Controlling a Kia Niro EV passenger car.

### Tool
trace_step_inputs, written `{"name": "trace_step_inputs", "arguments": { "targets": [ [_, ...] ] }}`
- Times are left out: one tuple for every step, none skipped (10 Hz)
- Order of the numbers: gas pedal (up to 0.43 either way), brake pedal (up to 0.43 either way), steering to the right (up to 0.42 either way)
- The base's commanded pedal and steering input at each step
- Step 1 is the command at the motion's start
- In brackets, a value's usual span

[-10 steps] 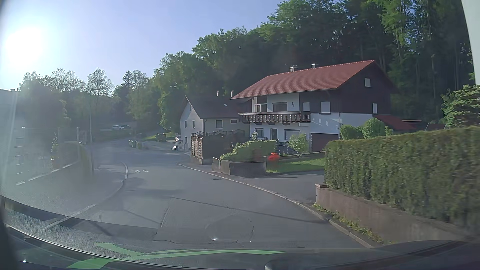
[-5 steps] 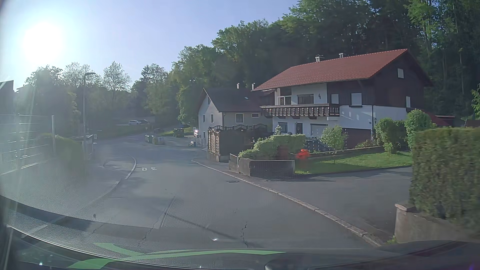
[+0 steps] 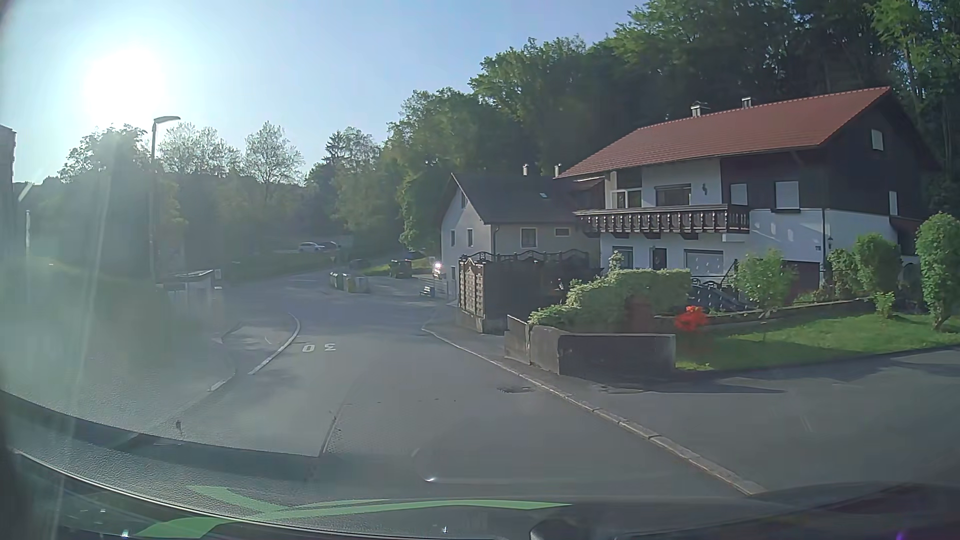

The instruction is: Follow the waypoints while adhering to traffic rules and regulations

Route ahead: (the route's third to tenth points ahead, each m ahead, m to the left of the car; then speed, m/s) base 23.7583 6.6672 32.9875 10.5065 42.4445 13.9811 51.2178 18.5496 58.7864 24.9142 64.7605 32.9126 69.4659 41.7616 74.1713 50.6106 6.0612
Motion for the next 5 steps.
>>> {"name": "trace_step_inputs", "arguments": {
  "targets": [
    [0.0, 0.159, -0.122],
    [0.0, 0.159, -0.118],
    [0.0, 0.159, -0.115],
    [0.0, 0.159, -0.113],
    [0.0, 0.159, -0.11]
  ]
}}
